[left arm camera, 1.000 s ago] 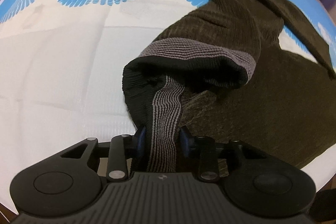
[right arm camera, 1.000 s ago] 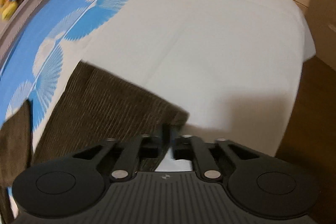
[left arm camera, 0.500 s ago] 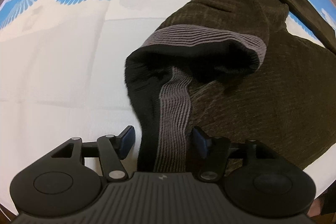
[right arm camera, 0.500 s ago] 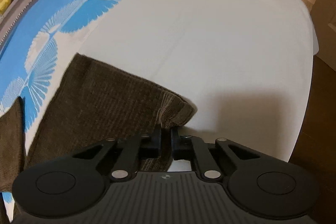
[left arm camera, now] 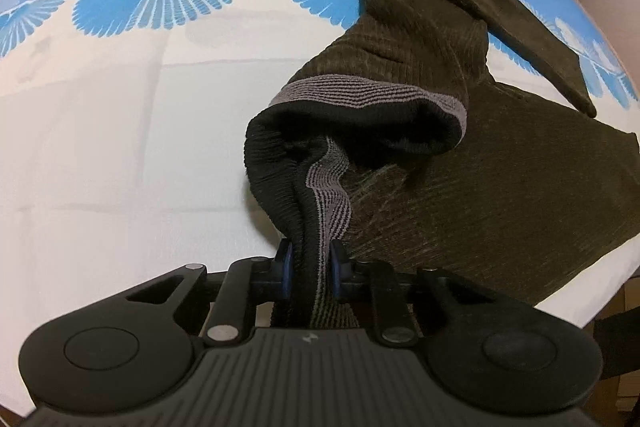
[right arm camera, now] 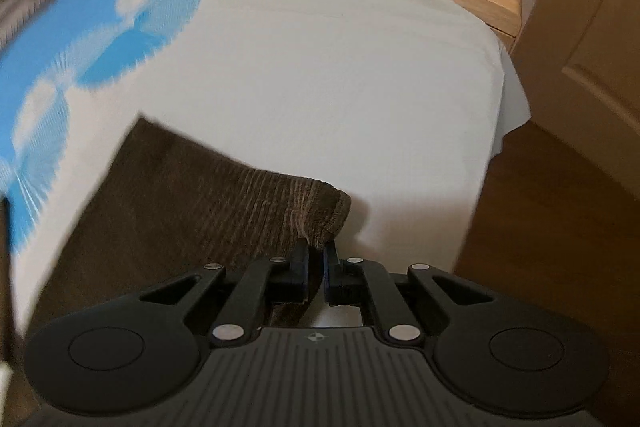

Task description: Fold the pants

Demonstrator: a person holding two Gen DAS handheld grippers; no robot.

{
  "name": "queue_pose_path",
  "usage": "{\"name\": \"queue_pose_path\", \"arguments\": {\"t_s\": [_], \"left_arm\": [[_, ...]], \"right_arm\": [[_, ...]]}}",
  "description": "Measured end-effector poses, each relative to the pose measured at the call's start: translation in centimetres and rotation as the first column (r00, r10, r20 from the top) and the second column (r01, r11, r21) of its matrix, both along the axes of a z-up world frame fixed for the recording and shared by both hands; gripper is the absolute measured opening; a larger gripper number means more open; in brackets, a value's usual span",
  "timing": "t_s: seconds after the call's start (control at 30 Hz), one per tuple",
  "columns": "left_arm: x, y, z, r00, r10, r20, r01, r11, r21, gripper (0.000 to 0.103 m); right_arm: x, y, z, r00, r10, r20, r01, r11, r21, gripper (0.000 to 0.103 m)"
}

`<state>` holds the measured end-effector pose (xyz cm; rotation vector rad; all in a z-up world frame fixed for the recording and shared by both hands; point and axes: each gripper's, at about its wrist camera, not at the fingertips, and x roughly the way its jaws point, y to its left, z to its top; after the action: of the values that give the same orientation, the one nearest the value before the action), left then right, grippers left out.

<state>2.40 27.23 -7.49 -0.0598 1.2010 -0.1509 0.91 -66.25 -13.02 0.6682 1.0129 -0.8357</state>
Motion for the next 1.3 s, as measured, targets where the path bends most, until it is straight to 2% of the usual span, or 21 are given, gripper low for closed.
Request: {"name": "queue_pose_path", "arguments": {"t_s": [0.1,0.2,0.27,0.33,0.37,0.43,0.53,0.6,0.67,0.7,0.77,0.8,0.83,0.9,0.97,1.07,1.17,1.23,1.3], "left_arm": [[-0.2,-0.3,-0.6,0.999,-0.011,-0.044,0.013,0.999,0.048,0.02],[0.3,-0.4,-0.9,0.996,0.007,-0.087,0.001,0.996,0.088,0.018],[0.7,-0.2,-0.3,0.997,0.032,-0.075,-0.023,0.993,0.115,0.022],[0.9,-0.4,1.4,0.999,0.052,0.005,-0.052,0.985,0.164,0.022],[1.0,-0.6,2.4,0.996,0.064,0.056,-0.074,0.981,0.181,0.022],[1.5,-0.8,4.1,0.986,0.096,0.136,-0.118,0.979,0.168,0.022],[2.4,-2.7,6.1,0.969,0.098,0.227,-0.132,0.982,0.138,0.022],[3.3,-4.6,6.7,0.964,0.06,0.258,-0.097,0.987,0.13,0.023],[4.4,-7.0,6.9,0.962,0.0,0.273,-0.042,0.988,0.148,0.026],[5.1,-8.3,6.9,0.961,-0.038,0.274,-0.007,0.987,0.162,0.032],[5.8,-10.6,6.3,0.962,-0.102,0.255,0.054,0.981,0.186,0.038],[6.4,-11.8,5.9,0.961,-0.14,0.237,0.092,0.975,0.204,0.039],[6.7,-12.7,5.3,0.96,-0.168,0.222,0.119,0.968,0.219,0.041],[7.4,-14.6,3.9,0.959,-0.218,0.18,0.169,0.953,0.252,0.051],[7.6,-15.7,2.4,0.958,-0.253,0.137,0.209,0.939,0.272,0.052],[8.4,-16.6,0.3,0.952,-0.295,0.084,0.26,0.921,0.291,0.053],[9.2,-16.9,-0.9,0.95,-0.31,0.047,0.282,0.911,0.302,0.053],[9.8,-16.9,-1.5,0.951,-0.308,0.03,0.284,0.906,0.312,0.053],[10.3,-16.4,-2.0,0.955,-0.298,0.01,0.277,0.9,0.336,0.053]], "right_arm": [[-0.2,-0.1,-1.4,0.995,0.015,-0.096,-0.01,0.999,0.045,0.006],[0.1,0.1,-1.5,0.993,0.018,-0.121,-0.013,0.999,0.04,0.008],[0.4,0.4,-0.7,0.997,-0.004,-0.079,0.005,1.0,0.017,0.009],[0.8,0.9,0.5,1.0,0.0,-0.012,0.0,1.0,-0.014,0.013],[1.2,1.4,1.2,1.0,0.016,0.009,-0.016,0.999,-0.048,0.016],[2.4,2.8,2.7,0.996,0.069,0.05,-0.061,0.987,-0.146,0.022],[4.4,4.8,4.7,0.989,0.138,0.044,-0.116,0.938,-0.328,0.022],[5.5,6.2,5.8,0.989,0.143,0.032,-0.113,0.885,-0.451,0.023],[6.3,7.2,6.7,0.99,0.128,0.055,-0.081,0.851,-0.519,0.023],[6.6,7.8,7.1,0.99,0.12,0.075,-0.061,0.841,-0.537,0.023],[7.5,8.7,8.1,0.984,0.125,0.13,-0.034,0.835,-0.549,0.027],[8.2,9.3,8.2,0.971,0.166,0.173,-0.053,0.852,-0.521,0.032],[9.3,9.6,8.3,0.955,0.219,0.202,-0.1,0.874,-0.476,0.043],[11.9,11.2,6.9,0.894,0.368,0.256,-0.28,0.904,-0.324,0.046],[14.8,13.4,4.7,0.819,0.49,0.298,-0.472,0.871,-0.133,0.046],[18.2,17.0,1.4,0.757,0.583,0.297,-0.622,0.781,0.052,0.046],[21.0,19.4,-1.3,0.738,0.616,0.275,-0.667,0.726,0.165,0.047],[22.6,20.1,-2.8,0.753,0.605,0.259,-0.656,0.72,0.226,0.047],[23.2,20.8,-3.4,0.776,0.581,0.247,-0.63,0.734,0.254,0.049]]}}
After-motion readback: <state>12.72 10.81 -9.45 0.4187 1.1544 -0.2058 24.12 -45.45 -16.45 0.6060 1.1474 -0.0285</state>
